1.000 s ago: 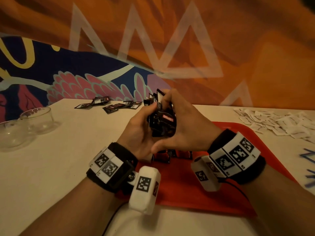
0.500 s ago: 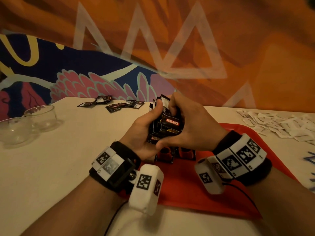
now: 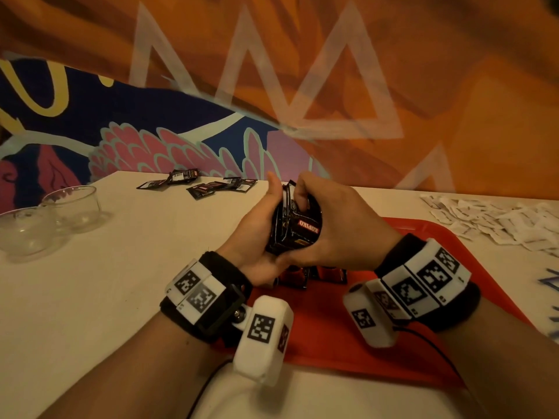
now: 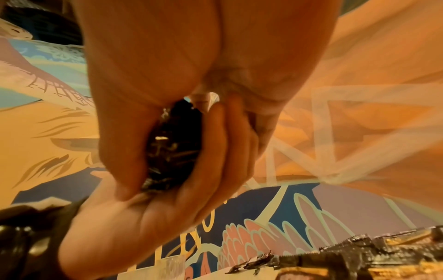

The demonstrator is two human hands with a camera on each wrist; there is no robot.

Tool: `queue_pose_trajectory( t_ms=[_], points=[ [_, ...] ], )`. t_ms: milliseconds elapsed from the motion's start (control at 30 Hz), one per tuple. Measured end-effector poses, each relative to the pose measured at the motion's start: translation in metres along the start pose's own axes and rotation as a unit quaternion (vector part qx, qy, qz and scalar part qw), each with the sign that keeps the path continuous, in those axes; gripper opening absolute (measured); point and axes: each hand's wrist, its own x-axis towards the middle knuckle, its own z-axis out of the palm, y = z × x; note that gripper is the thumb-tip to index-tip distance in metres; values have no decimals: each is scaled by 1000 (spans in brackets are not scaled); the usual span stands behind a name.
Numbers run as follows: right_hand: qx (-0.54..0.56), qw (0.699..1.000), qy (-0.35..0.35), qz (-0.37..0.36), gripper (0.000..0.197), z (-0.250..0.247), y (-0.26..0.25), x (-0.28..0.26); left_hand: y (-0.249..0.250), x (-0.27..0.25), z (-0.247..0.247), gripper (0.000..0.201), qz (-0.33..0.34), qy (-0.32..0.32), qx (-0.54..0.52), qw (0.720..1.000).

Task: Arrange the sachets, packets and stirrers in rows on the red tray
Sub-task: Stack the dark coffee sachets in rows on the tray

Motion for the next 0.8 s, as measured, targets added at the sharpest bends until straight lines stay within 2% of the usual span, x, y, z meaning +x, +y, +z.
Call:
queue_pose_trajectory(
  t_ms=[167, 267, 400, 467, 533, 633, 733, 800],
  points=[
    [-13, 1000, -18, 1, 68, 3, -3, 0, -2, 2, -1, 66, -12, 20, -12, 1000],
    [-25, 1000, -9, -4, 58, 3, -1, 0, -1, 0, -1, 66, -21, 11, -28, 999],
    [-43, 999, -13, 0, 59, 3, 3, 1, 1, -4, -1, 49, -18, -12, -32, 999],
    [-43, 999, -22, 24, 66, 4, 3, 2, 0, -3, -3, 29, -5, -14, -36, 999],
    [-26, 998, -37, 45, 73, 3, 3, 2, -1, -1, -4, 18, -2, -17, -25, 1000],
    [38, 995, -54, 70, 69, -2, 3, 1, -1, 1, -6, 25, 10, 6, 6, 1000],
    [112, 982, 8, 152, 59, -9, 8, 1, 3, 1, -8, 32, 33, 25, 27, 999],
    [147, 966, 35, 212, 60, -12, 11, 2, 7, -1, -8, 31, 48, 28, 34, 998]
  ],
)
